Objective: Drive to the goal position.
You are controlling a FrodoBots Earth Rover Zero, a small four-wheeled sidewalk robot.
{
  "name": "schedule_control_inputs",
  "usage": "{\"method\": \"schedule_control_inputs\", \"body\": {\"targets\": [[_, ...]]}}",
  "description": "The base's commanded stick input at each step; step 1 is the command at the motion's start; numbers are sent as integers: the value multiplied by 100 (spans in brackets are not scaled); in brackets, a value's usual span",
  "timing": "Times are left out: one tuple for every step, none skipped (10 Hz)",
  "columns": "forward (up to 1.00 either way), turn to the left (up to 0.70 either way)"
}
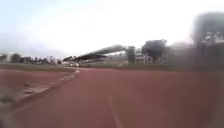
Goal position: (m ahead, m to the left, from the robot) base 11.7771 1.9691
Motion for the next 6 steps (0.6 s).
{"method": "schedule_control_inputs", "body": {"targets": [[70,0],[70,0],[70,0],[70,0],[70,0],[70,0]]}}
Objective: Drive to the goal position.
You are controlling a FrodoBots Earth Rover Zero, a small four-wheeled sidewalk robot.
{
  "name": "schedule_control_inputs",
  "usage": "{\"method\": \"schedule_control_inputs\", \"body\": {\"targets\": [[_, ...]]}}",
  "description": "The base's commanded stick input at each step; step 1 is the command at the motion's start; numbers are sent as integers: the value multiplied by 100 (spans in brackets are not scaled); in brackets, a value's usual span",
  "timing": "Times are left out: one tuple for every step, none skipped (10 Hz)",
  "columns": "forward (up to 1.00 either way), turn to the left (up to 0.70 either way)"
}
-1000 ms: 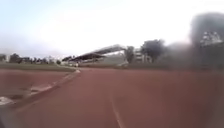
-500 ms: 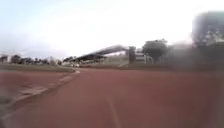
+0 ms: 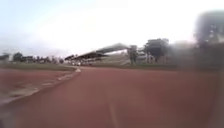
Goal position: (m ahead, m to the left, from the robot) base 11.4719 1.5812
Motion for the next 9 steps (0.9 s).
{"method": "schedule_control_inputs", "body": {"targets": [[70,0],[70,0],[70,0],[70,0],[70,0],[70,0],[70,0],[70,0],[70,0]]}}
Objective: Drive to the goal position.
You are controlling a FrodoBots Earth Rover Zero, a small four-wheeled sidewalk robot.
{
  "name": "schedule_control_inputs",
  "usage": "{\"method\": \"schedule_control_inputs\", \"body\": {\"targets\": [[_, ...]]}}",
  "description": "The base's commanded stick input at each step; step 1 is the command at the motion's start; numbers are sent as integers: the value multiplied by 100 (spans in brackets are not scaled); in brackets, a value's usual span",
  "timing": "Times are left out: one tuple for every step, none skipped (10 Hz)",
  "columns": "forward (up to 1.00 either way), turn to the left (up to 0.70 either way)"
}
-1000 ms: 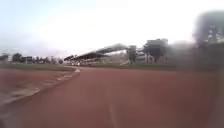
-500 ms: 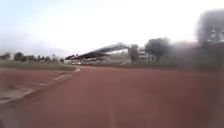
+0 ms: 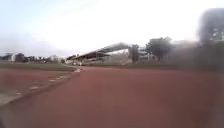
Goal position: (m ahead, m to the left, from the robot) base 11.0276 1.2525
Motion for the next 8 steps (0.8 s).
{"method": "schedule_control_inputs", "body": {"targets": [[70,0],[70,0],[70,0],[70,0],[70,0],[70,0],[70,0],[70,0]]}}
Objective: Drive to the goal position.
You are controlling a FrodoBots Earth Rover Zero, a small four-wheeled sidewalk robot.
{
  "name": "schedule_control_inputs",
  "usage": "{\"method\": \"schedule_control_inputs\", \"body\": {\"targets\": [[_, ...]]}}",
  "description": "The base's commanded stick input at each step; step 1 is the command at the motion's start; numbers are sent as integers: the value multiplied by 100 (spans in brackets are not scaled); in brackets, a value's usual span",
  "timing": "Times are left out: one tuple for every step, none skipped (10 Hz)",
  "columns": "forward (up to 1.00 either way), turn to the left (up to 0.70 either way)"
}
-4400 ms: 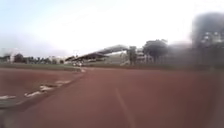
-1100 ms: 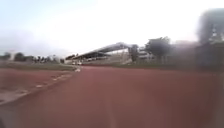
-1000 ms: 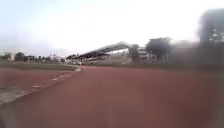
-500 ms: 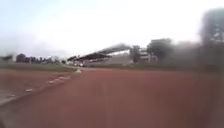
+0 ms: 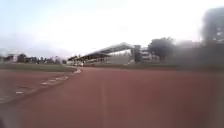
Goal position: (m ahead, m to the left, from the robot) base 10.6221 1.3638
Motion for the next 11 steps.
{"method": "schedule_control_inputs", "body": {"targets": [[70,0],[70,0],[70,0],[70,0],[70,0],[70,0],[70,0],[70,0],[70,0],[70,0],[70,0]]}}
